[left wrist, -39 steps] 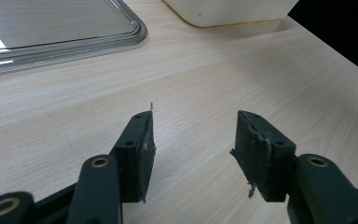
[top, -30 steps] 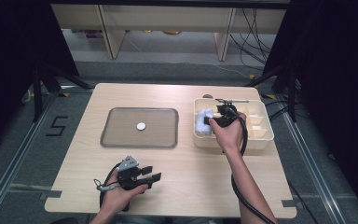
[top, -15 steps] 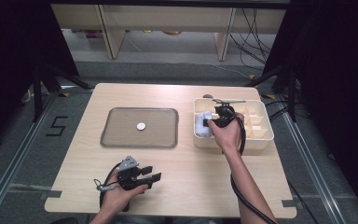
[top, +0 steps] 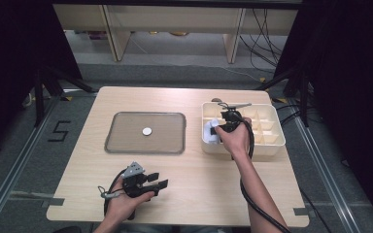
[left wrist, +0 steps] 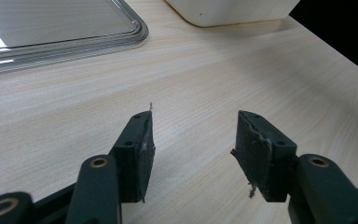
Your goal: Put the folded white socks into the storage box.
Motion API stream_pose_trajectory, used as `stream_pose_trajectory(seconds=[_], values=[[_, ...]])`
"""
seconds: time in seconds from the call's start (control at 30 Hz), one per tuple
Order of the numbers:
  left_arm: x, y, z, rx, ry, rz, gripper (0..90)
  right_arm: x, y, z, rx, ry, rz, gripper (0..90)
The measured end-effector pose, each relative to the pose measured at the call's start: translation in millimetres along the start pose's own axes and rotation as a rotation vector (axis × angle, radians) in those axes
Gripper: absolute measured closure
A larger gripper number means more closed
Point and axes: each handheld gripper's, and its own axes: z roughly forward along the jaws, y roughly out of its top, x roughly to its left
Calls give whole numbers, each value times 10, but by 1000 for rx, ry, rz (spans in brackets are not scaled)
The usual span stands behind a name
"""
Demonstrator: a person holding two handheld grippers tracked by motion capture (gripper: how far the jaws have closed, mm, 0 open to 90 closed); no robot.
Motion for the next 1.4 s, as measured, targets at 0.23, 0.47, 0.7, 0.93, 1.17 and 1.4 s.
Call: stream_pose_trajectory(seconds=[0.23,0.47,0.7,0.93,1.17,1.4], values=[[-1,4,-3,0,0,0,463,-39,14,67,-3,-8,-52,694],[-3,0,0,5,-1,9,463,-12,21,87,22,-22,-37,693],[-11,-6,13,-1,-1,-2,463,24,15,97,38,-33,-13,694],[-15,-6,14,-1,-3,-4,463,-29,7,132,28,-42,-85,694],[-4,-4,5,0,-6,8,463,-28,28,68,23,-25,-35,529],[-18,-5,1,0,2,6,463,42,96,-157,-65,-46,18,465]])
